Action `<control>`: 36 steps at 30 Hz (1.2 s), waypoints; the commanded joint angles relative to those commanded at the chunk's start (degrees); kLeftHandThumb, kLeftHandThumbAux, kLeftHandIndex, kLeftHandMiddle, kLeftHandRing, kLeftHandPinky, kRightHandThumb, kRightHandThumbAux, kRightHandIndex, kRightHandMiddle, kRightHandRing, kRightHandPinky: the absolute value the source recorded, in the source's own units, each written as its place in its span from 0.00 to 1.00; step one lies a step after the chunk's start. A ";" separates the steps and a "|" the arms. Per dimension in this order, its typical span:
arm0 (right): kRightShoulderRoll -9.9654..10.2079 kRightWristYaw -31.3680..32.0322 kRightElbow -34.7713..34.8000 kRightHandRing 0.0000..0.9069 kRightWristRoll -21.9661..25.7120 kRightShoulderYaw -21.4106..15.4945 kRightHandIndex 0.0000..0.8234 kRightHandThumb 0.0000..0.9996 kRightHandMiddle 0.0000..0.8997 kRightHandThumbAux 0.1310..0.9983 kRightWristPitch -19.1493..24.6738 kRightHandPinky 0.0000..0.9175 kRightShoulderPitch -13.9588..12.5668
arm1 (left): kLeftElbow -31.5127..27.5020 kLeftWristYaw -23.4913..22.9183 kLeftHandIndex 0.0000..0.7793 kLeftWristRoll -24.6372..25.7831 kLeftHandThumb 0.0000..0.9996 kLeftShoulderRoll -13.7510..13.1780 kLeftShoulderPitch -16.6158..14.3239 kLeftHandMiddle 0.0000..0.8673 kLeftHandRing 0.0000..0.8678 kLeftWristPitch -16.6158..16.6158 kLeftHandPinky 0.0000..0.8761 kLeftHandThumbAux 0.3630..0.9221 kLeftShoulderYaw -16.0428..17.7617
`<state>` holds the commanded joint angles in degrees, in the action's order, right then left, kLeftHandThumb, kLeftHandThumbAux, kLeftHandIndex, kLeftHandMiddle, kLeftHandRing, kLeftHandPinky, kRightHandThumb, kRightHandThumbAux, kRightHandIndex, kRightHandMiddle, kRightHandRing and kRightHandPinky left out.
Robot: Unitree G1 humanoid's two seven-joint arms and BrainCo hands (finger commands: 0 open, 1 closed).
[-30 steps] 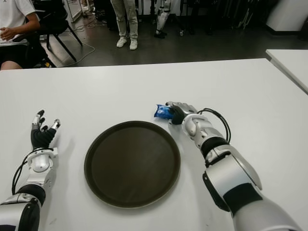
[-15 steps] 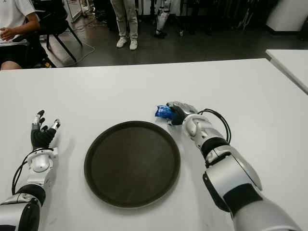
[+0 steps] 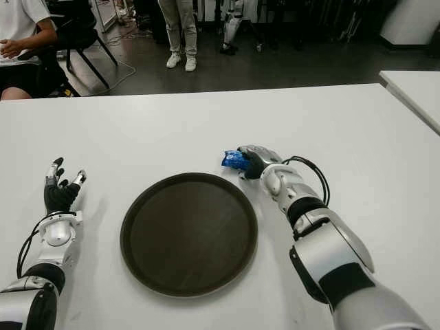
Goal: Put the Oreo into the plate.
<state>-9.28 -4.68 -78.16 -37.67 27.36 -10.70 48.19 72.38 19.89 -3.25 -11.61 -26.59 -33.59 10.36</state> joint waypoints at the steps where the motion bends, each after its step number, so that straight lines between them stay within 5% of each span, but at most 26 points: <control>1: 0.00 -0.08 0.01 0.04 -0.08 0.09 0.00 0.38 0.07 0.74 0.03 0.05 0.03 | 0.01 0.11 0.05 -0.02 0.00 -0.01 0.00 0.05 0.02 0.08 0.02 0.62 0.00; 26: -0.05 -0.03 0.02 0.07 -0.40 0.60 0.01 0.38 0.08 0.72 0.49 0.08 0.39 | 0.12 -0.40 0.05 -0.06 0.00 -0.16 -0.06 0.05 0.01 0.01 0.01 0.61 -0.08; 30: -0.22 -0.39 0.26 0.14 0.10 0.14 0.10 0.45 0.14 0.72 -0.25 0.18 0.37 | 0.13 -0.52 0.05 0.20 0.00 -0.11 -0.15 0.04 0.01 0.16 0.01 0.62 0.13; 32: -0.37 -0.56 0.43 0.25 0.38 -0.14 0.34 0.60 0.24 0.70 -0.83 0.32 0.32 | 0.13 -0.52 0.05 0.16 0.00 -0.15 -0.14 0.04 0.01 0.22 0.01 0.62 0.11; 36: -0.35 -1.01 0.50 0.31 0.76 -0.63 0.46 0.68 0.29 0.69 -1.29 0.40 0.16 | 0.04 -0.44 0.05 -0.02 0.00 -0.16 -0.01 0.04 0.01 0.07 0.01 0.62 -0.06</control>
<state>-9.63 -5.69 -77.66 -36.91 26.73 -11.99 48.35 72.41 19.46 -3.28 -11.78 -26.60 -33.52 10.31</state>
